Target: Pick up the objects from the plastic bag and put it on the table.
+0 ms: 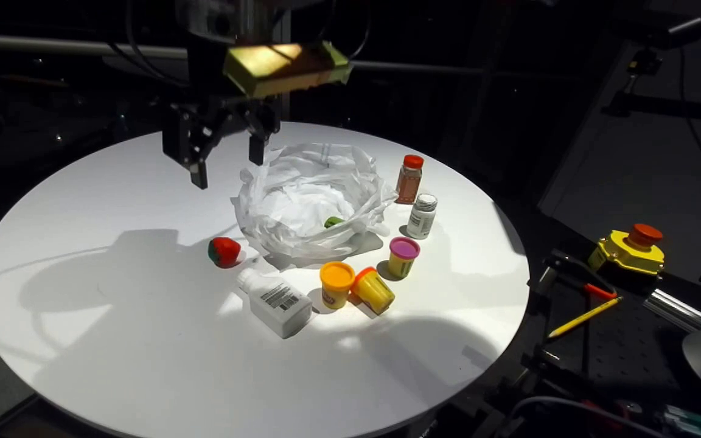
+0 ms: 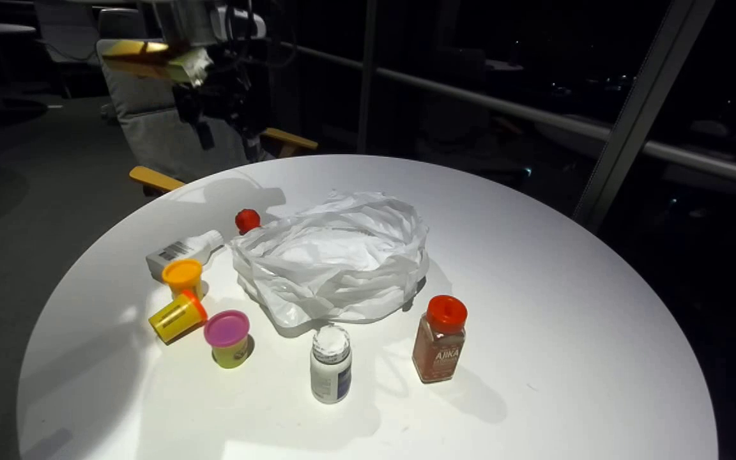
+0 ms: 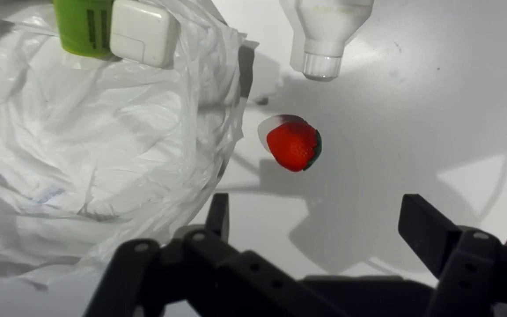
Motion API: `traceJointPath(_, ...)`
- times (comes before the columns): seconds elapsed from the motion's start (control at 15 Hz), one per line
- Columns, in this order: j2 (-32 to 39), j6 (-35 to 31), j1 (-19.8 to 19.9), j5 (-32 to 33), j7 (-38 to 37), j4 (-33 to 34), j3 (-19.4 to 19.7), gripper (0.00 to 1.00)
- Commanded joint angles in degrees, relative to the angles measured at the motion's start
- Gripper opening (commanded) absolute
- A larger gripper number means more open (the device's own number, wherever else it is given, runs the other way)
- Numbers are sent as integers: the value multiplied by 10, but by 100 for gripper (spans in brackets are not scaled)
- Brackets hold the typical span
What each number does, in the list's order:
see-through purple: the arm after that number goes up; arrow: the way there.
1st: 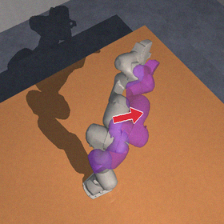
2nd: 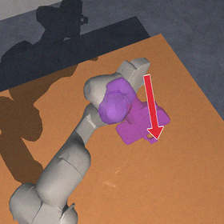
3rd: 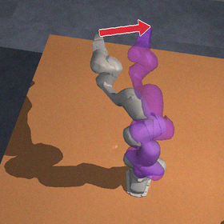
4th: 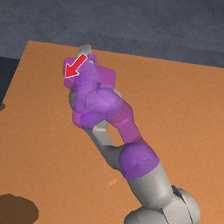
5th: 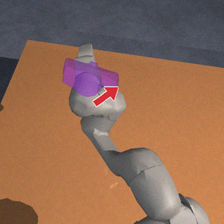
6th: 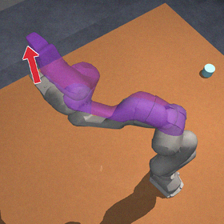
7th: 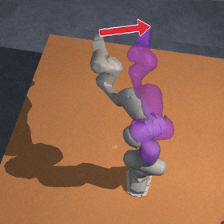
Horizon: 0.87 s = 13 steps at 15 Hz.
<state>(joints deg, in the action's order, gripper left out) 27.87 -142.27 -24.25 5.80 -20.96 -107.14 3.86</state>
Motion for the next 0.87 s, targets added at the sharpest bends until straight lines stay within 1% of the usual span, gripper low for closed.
traceJointPath(0.0, -99, 108, 0, 36, -33, -15, -27, 100)
traceJointPath(0.2, -155, 168, 9, 47, -43, -17, -60, 100)
traceJointPath(0.33, -194, 176, 17, 44, -23, -31, -85, 100)
traceJointPath(0.4, -147, 169, 26, 40, -31, -1, -87, 100)
traceJointPath(0.6, -181, 178, 28, 38, -30, -17, -102, 100)
traceJointPath(0.8, -184, 178, 32, 38, -29, -25, -102, 100)
